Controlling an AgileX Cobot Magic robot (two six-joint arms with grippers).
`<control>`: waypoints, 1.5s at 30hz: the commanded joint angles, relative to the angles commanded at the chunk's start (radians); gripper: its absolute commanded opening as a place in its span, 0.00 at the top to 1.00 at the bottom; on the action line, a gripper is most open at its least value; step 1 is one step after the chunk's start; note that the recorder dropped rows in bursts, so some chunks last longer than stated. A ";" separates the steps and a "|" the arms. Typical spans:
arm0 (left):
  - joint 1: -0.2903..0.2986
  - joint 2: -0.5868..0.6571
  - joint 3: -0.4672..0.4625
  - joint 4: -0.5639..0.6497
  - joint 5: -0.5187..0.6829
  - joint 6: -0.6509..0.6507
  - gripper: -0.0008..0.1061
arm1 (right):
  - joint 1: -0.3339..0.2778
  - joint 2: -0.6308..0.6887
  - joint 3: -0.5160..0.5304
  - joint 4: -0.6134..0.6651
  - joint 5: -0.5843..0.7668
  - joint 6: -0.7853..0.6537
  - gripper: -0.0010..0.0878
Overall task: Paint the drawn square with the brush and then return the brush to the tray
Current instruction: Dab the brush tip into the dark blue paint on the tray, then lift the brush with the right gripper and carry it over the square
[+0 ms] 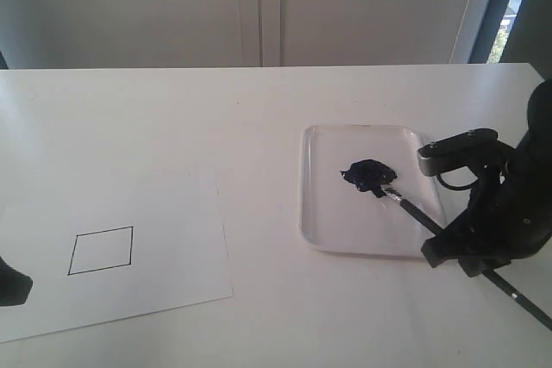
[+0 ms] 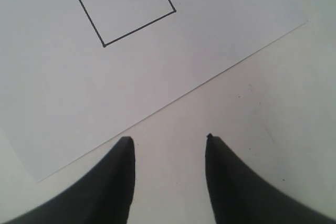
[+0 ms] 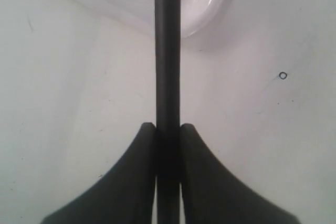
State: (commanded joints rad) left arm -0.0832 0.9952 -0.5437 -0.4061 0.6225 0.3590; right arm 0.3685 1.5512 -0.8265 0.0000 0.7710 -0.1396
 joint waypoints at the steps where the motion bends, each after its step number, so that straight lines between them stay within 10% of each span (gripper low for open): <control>1: 0.000 0.000 0.000 0.000 0.000 0.000 0.54 | 0.000 0.000 0.000 0.011 -0.002 -0.016 0.99; 36: 0.000 0.000 0.000 0.002 0.006 0.000 0.54 | 0.000 0.036 0.000 0.078 -0.044 -0.064 0.99; 45: 0.000 0.000 0.000 0.002 0.000 0.003 0.54 | 0.000 -0.152 0.000 0.189 -0.025 -0.134 0.99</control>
State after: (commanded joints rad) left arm -0.0832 0.9952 -0.5437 -0.4042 0.6222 0.3617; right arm 0.3685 1.3989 -0.8265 0.1890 0.7462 -0.2736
